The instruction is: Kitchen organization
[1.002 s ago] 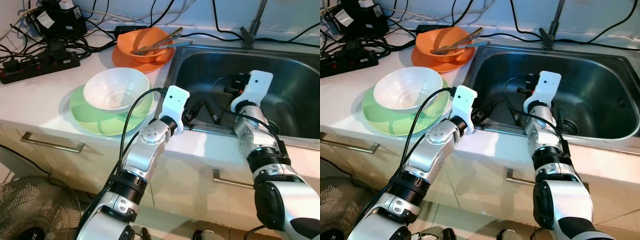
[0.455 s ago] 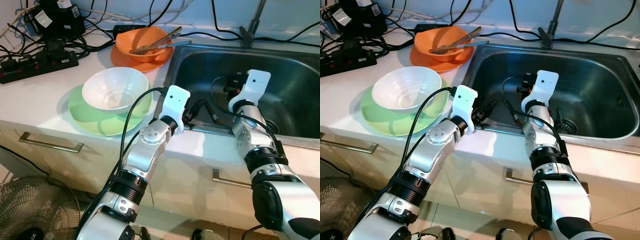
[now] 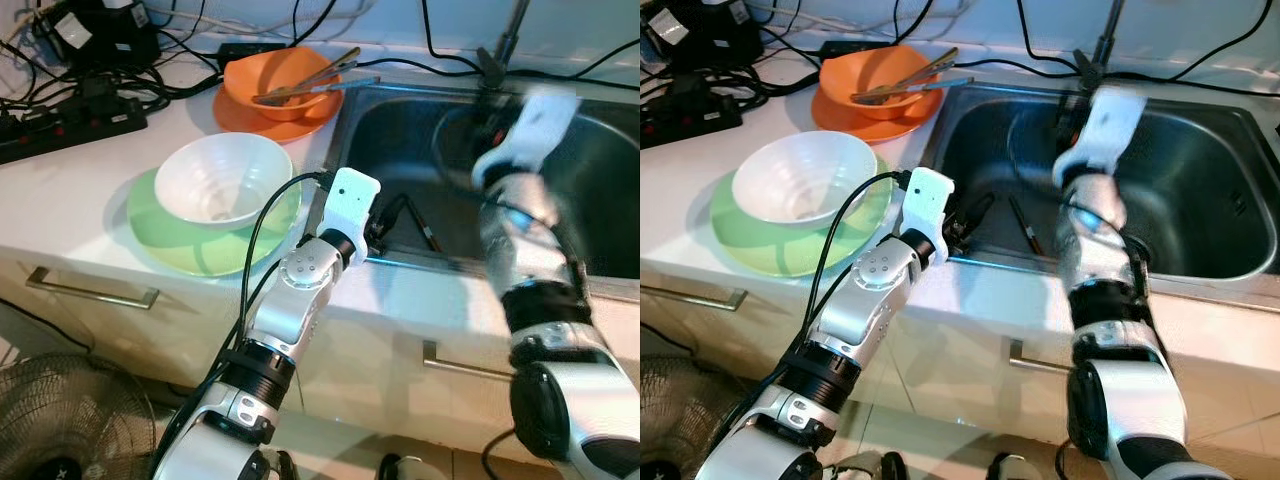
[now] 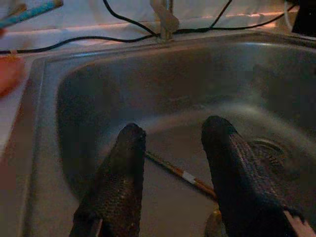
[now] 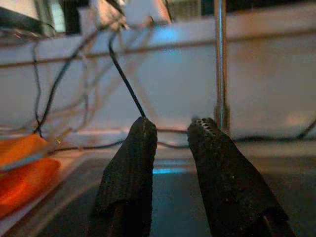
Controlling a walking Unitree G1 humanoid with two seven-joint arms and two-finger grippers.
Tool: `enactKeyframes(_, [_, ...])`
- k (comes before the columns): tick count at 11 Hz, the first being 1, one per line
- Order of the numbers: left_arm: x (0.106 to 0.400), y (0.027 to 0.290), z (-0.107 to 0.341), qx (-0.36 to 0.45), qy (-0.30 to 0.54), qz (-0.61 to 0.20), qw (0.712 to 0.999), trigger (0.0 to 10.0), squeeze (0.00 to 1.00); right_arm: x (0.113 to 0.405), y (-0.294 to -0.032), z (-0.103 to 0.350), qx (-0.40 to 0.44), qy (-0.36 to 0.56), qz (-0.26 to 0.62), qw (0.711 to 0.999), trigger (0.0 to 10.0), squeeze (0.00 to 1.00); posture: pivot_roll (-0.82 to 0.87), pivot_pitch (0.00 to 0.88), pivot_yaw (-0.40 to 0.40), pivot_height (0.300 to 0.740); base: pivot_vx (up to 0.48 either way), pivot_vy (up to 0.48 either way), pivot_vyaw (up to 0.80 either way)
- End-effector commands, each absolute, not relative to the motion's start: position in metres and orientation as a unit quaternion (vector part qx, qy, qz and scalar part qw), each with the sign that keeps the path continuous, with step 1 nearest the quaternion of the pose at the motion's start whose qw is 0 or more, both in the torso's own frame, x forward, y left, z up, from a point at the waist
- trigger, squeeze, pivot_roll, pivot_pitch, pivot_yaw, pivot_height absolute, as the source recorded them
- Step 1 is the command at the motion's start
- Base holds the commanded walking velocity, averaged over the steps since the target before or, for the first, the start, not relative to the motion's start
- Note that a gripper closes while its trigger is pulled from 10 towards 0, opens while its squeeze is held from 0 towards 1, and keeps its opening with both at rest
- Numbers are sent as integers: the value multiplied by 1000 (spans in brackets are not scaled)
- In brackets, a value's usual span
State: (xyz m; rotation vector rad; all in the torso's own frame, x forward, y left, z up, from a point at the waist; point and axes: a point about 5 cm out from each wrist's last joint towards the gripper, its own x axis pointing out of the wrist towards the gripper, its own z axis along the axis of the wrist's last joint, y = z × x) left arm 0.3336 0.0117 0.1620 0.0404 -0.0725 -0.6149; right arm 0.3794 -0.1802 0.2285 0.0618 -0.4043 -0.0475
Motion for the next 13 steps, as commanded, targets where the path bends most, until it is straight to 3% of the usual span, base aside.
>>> enactKeyframes(1, [334, 9, 153, 30, -17, -297, 954, 10000, 0, 375, -182, 228, 19, -199, -18, 980, 10000, 0, -10, 106, 27, 740, 0, 0, 0])
enactKeyframes(4, [337, 16, 156, 45, -41, -272, 960, 10000, 0, 345, -187, 227, 11, -213, 3, 977, 10000, 0, -26, 113, 19, 740, 0, 0, 0])
enactKeyframes(8, [337, 27, 155, 55, -57, -251, 965, 10000, 0, 304, -200, 186, 5, -153, 17, 988, 10000, 0, -28, 120, 23, 740, 0, 0, 0])
enactKeyframes(12, [336, 31, 155, 60, -61, -248, 965, 10000, 0, 298, -200, 176, 12, -140, 15, 990, 10000, 0, -25, 120, 26, 740, 0, 0, 0])
enactKeyframes(13, [334, 35, 159, 77, -77, -253, 961, 10000, 0, 293, -193, 153, 23, -109, 10, 994, 10000, 0, -15, 120, 39, 740, 0, 0, 0])
